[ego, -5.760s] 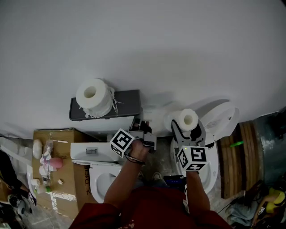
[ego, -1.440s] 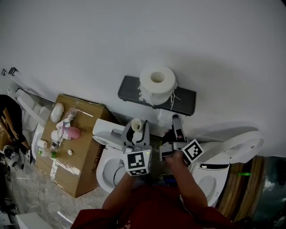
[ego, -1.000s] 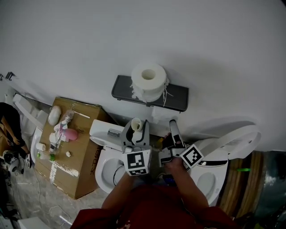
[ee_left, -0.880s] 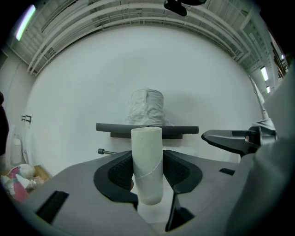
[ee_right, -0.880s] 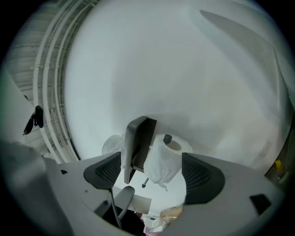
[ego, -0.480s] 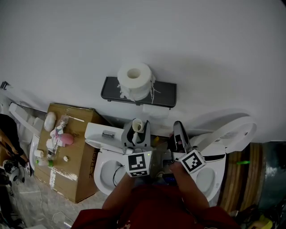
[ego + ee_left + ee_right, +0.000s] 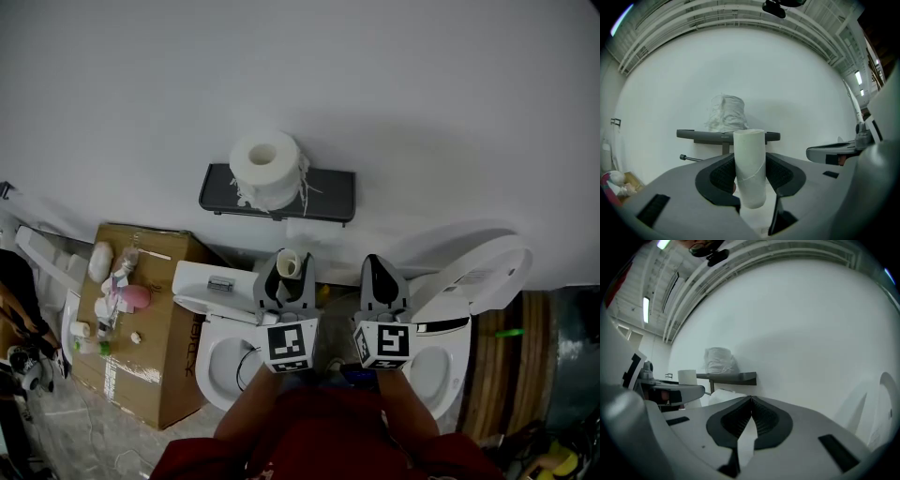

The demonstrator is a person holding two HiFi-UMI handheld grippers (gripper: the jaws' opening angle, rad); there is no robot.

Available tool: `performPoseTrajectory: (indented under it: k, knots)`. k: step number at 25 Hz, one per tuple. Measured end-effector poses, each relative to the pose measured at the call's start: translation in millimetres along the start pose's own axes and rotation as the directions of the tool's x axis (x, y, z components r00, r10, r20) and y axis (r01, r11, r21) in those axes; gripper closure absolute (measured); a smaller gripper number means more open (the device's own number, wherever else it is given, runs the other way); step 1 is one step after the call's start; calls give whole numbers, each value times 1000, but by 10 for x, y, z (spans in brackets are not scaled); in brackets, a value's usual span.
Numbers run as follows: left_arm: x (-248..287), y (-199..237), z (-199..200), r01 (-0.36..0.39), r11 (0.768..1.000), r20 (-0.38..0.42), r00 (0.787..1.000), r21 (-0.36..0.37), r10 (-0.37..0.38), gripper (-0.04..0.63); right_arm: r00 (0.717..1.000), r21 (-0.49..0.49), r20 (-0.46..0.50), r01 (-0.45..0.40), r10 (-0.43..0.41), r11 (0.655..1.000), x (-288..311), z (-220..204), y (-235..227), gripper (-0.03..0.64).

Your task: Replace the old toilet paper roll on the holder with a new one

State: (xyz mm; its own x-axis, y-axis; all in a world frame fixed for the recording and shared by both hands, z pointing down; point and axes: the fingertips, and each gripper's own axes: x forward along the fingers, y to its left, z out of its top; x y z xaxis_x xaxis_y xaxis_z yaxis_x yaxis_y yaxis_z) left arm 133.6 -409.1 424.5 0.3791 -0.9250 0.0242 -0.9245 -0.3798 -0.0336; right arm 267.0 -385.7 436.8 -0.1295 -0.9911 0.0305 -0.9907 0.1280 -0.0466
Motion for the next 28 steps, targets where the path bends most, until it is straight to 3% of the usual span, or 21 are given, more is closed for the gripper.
performPoseTrajectory:
  k: [12, 28]
  knots:
    - [-25, -40, -6, 5, 1000, 1, 1000, 29, -5, 402, 1000, -75, 2, -13, 13, 997, 19, 60, 77, 600]
    - [-64, 17, -21, -6, 999, -4, 1000, 41, 6, 402, 1000, -36, -17, -25, 24, 999, 62, 24, 113, 600]
